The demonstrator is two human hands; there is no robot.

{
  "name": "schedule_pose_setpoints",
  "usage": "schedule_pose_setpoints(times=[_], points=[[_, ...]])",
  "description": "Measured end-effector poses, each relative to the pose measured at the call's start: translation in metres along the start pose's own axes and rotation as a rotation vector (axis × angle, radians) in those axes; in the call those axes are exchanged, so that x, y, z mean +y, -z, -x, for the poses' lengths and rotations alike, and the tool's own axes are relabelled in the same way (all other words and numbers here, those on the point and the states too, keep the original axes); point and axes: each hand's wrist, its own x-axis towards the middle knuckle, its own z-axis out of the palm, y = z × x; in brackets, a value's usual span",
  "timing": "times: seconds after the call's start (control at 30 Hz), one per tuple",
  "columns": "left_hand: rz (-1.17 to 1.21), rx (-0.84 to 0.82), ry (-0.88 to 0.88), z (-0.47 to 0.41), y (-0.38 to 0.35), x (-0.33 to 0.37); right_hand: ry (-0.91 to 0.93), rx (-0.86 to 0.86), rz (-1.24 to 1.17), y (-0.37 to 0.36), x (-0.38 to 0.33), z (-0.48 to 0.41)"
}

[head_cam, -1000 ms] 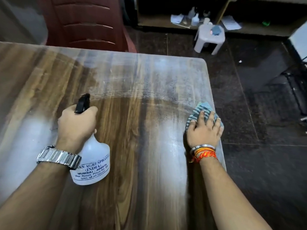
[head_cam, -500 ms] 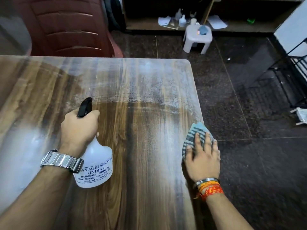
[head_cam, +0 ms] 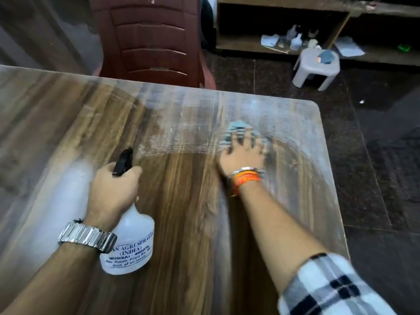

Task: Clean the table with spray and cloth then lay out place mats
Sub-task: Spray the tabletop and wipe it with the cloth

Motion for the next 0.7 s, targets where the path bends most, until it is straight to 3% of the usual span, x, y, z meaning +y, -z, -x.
schedule_pose_setpoints(times=[0.17, 0.27, 0.33, 0.4, 0.57, 0.7], points=[[0.003, 0.028, 0.093, -0.024, 0.018, -0.013, 0.66, -0.112, 0.011, -0.038, -0.154, 0.054], [0.03, 0.043, 0.084, -0.037, 0.021, -0.013, 0.722, -0.152, -0.009, -0.04, -0.167, 0.048], [0.022, 0.034, 0.08, -0.044, 0.02, -0.012, 0.612, -0.064, -0.027, -0.035, -0.144, 0.026], [0.014, 0.026, 0.068, -0.046, 0.017, -0.008, 0.388, -0.005, -0.058, -0.023, -0.099, -0.008], [0.035, 0.022, 0.077, -0.034, 0.004, 0.007, -0.219, 0.093, -0.033, 0.022, 0.077, -0.041], [0.07, 0.011, 0.031, -0.021, -0.004, 0.011, -0.428, 0.143, -0.064, 0.027, 0.155, -0.008]])
